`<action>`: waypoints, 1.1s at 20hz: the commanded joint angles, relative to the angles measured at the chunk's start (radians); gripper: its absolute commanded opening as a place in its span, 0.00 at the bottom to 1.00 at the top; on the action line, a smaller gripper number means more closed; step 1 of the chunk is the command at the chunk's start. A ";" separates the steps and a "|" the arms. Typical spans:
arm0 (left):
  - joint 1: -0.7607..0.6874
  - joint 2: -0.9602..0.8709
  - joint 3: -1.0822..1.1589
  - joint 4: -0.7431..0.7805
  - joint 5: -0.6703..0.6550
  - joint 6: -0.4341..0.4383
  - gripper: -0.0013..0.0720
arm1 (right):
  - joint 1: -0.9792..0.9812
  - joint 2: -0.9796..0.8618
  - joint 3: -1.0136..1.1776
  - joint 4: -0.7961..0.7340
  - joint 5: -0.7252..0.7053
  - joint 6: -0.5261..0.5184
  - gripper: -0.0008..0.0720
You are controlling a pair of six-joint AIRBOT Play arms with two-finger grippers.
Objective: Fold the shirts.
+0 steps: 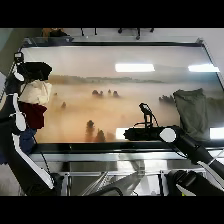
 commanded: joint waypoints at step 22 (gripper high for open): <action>-0.017 0.252 0.008 0.007 -0.224 0.039 0.04 | 0.001 -0.105 0.000 0.003 0.001 0.000 0.04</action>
